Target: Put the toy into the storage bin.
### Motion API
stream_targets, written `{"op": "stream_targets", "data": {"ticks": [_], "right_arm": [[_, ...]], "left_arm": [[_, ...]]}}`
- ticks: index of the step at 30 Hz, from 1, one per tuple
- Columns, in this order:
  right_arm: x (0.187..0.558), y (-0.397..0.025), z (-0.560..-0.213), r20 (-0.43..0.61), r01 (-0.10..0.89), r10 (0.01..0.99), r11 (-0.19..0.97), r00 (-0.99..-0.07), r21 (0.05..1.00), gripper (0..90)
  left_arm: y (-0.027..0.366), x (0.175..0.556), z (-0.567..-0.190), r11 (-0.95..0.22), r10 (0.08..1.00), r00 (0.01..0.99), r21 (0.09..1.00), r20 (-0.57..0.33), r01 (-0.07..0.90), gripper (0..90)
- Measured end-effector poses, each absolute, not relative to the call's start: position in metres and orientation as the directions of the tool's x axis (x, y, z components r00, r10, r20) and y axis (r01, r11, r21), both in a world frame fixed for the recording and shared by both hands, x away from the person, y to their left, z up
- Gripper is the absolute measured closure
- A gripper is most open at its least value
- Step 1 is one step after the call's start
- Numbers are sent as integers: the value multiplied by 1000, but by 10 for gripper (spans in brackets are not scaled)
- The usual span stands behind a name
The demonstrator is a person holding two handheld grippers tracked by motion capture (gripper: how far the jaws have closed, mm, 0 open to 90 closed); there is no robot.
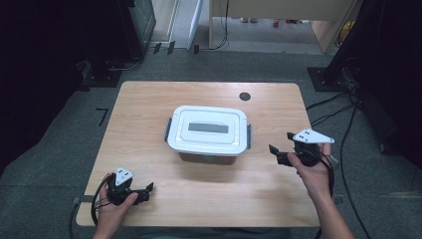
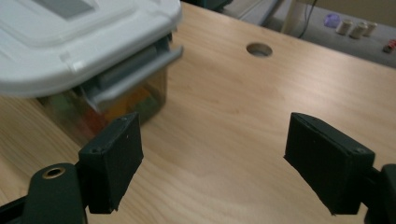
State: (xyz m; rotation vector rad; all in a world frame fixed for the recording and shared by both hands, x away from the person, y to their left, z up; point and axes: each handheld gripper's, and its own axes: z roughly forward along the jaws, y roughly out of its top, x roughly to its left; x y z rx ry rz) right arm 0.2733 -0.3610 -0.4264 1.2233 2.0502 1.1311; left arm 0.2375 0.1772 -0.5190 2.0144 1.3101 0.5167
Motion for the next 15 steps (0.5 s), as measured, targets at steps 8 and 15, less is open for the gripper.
{"op": "stream_targets", "data": {"ticks": [8, 15], "right_arm": [[245, -386, -481, 43, 560, 926, 190, -376, 807, 189], [223, -400, -503, 54, 597, 946, 158, -321, 786, 187]], "left_arm": [[177, 237, -519, -272, 908, 418, 717, -30, 642, 21], [176, 237, -520, -275, 908, 417, 718, -24, 639, 21]]}}
